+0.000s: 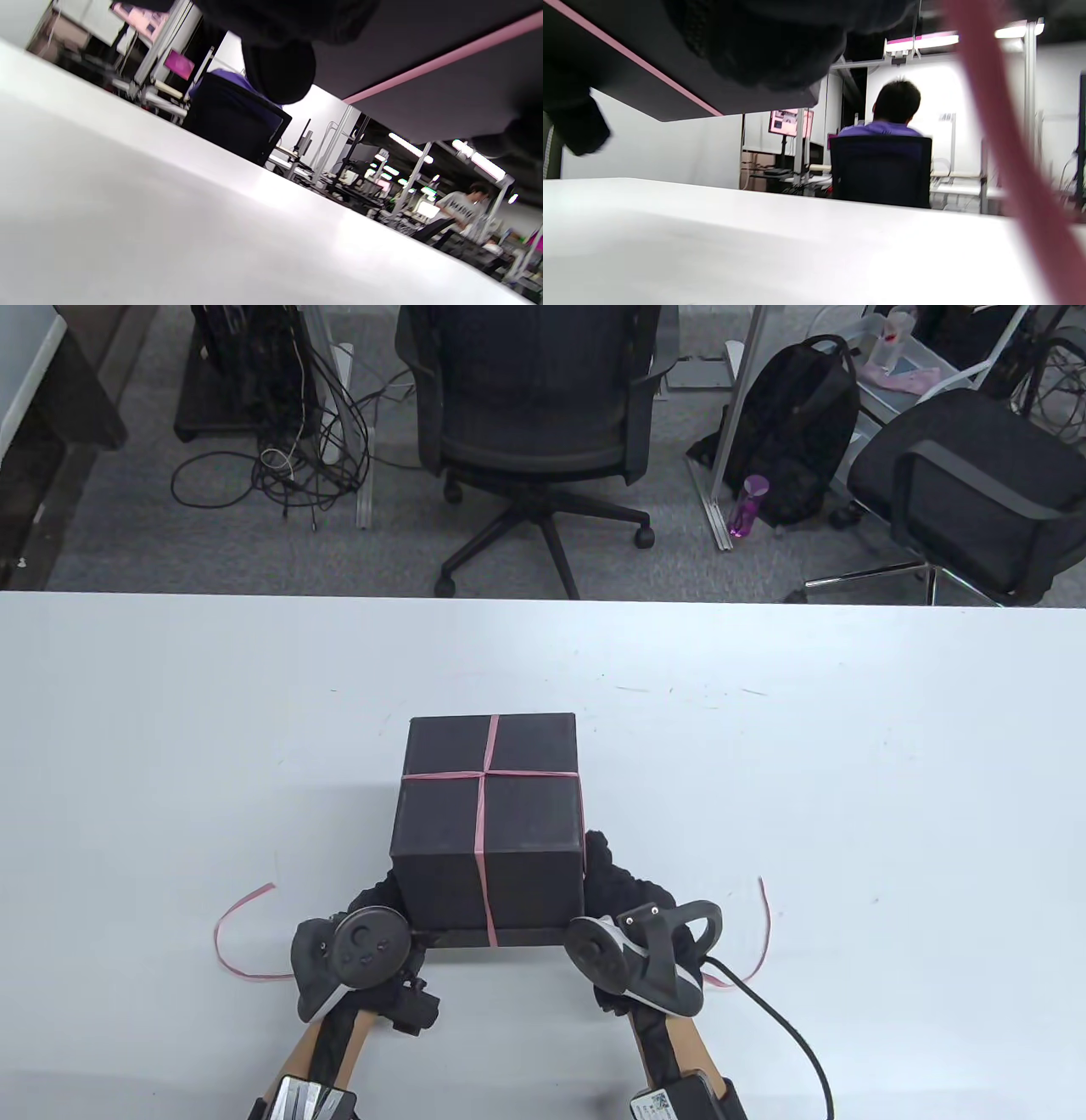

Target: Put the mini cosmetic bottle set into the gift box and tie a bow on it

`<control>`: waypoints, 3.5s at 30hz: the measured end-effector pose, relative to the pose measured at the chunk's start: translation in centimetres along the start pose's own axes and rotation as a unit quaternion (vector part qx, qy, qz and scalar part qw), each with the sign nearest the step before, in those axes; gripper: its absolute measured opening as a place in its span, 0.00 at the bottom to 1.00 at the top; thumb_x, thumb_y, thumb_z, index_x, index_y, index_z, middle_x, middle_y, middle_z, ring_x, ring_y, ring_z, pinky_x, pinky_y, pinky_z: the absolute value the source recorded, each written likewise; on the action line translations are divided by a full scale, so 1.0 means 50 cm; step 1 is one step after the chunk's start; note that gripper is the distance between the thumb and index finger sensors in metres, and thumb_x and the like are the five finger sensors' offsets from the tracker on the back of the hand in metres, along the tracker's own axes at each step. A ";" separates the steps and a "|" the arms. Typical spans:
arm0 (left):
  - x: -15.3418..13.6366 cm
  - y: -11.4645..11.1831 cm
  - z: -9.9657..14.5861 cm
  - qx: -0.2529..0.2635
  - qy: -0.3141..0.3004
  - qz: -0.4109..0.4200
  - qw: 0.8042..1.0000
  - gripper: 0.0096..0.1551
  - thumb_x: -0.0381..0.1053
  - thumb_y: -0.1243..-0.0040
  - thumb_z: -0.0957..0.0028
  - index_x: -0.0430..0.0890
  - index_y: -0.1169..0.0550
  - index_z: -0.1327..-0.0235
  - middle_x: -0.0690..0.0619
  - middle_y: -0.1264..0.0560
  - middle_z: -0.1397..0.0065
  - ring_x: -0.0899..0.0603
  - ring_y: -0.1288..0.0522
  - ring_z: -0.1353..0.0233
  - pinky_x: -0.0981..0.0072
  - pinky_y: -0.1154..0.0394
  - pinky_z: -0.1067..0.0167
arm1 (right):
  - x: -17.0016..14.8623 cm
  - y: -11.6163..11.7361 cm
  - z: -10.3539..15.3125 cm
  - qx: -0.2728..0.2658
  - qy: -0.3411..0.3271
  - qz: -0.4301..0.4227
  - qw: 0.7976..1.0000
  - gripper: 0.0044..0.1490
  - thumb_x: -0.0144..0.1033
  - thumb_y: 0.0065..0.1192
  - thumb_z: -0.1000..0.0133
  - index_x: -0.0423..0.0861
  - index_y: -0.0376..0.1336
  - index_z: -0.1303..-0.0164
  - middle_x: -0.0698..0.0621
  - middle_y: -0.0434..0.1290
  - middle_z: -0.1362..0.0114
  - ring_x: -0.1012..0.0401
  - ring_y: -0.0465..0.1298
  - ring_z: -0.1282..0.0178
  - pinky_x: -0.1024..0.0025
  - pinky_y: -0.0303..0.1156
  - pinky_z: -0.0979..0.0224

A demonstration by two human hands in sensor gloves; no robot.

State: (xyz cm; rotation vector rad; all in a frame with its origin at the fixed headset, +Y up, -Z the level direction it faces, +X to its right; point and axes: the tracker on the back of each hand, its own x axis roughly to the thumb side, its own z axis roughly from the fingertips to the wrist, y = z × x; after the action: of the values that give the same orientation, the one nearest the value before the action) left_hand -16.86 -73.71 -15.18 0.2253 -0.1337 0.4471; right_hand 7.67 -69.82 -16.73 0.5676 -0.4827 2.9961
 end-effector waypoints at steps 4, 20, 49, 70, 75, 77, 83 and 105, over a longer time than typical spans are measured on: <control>0.015 0.013 0.002 0.029 -0.019 -0.117 0.993 0.42 0.57 0.48 0.42 0.39 0.43 0.20 0.55 0.18 0.44 0.58 0.21 0.76 0.70 0.19 0.74 | -0.009 0.000 0.000 0.007 0.003 0.005 1.000 0.36 0.50 0.54 0.47 0.33 0.66 0.43 0.49 0.79 0.68 0.66 0.74 0.82 0.74 0.76 0.79; -0.002 0.071 -0.004 0.003 -0.041 -0.081 0.996 0.34 0.66 0.48 0.54 0.49 0.21 0.41 0.58 0.15 0.50 0.57 0.21 0.76 0.69 0.19 0.74 | -0.037 -0.019 -0.002 0.009 -0.021 -0.063 0.998 0.45 0.59 0.41 0.56 0.40 0.73 0.51 0.46 0.80 0.65 0.64 0.75 0.80 0.72 0.76 0.76; -0.004 0.067 0.000 -0.095 0.069 0.165 0.979 0.28 0.65 0.46 0.37 0.41 0.14 0.64 0.55 0.16 0.67 0.59 0.22 0.81 0.69 0.19 0.78 | -0.089 -0.022 0.000 0.119 0.098 -0.298 0.942 0.35 0.48 0.49 0.32 0.32 0.76 0.68 0.46 0.79 0.75 0.67 0.73 0.84 0.74 0.75 0.80; 0.008 0.056 0.004 -0.109 0.071 0.132 0.983 0.28 0.65 0.47 0.37 0.41 0.15 0.62 0.54 0.16 0.66 0.57 0.22 0.79 0.67 0.19 0.76 | -0.084 -0.027 -0.007 0.212 0.096 -0.255 0.938 0.35 0.48 0.48 0.32 0.30 0.75 0.55 0.40 0.80 0.65 0.60 0.77 0.75 0.61 0.79 0.65; 0.011 0.065 -0.001 -0.134 0.077 0.112 0.982 0.28 0.64 0.48 0.37 0.42 0.15 0.57 0.54 0.16 0.62 0.57 0.21 0.77 0.66 0.18 0.73 | -0.083 -0.033 -0.005 0.196 0.112 -0.238 0.944 0.35 0.48 0.48 0.33 0.30 0.75 0.52 0.40 0.80 0.63 0.60 0.78 0.74 0.61 0.79 0.63; 0.007 0.078 -0.003 -0.136 0.090 0.107 0.981 0.28 0.63 0.48 0.36 0.42 0.17 0.45 0.54 0.16 0.56 0.56 0.19 0.73 0.65 0.17 0.69 | -0.088 -0.045 -0.004 0.163 0.112 -0.235 0.952 0.32 0.46 0.54 0.34 0.30 0.73 0.48 0.40 0.80 0.61 0.60 0.79 0.72 0.61 0.80 0.62; -0.023 0.118 -0.004 -0.105 0.104 0.254 0.956 0.33 0.51 0.48 0.34 0.38 0.32 0.20 0.53 0.17 0.52 0.56 0.18 0.70 0.64 0.16 0.66 | -0.129 -0.081 0.011 0.067 0.134 -0.402 0.903 0.33 0.31 0.59 0.36 0.26 0.60 0.26 0.42 0.80 0.55 0.61 0.81 0.67 0.62 0.81 0.58; -0.058 0.179 0.007 -0.004 0.065 0.279 0.958 0.24 0.52 0.46 0.35 0.45 0.23 0.29 0.43 0.22 0.31 0.43 0.15 0.44 0.51 0.18 0.47 | -0.162 -0.127 0.029 -0.012 0.051 -0.384 0.922 0.28 0.31 0.53 0.34 0.32 0.65 0.27 0.31 0.74 0.32 0.35 0.74 0.37 0.33 0.70 0.36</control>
State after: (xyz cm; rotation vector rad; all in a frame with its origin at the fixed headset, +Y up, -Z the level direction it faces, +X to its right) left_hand -23.43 -67.11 -13.68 0.1473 -0.0682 1.0226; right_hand 16.44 -64.20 -16.55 0.4535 -0.2105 2.2463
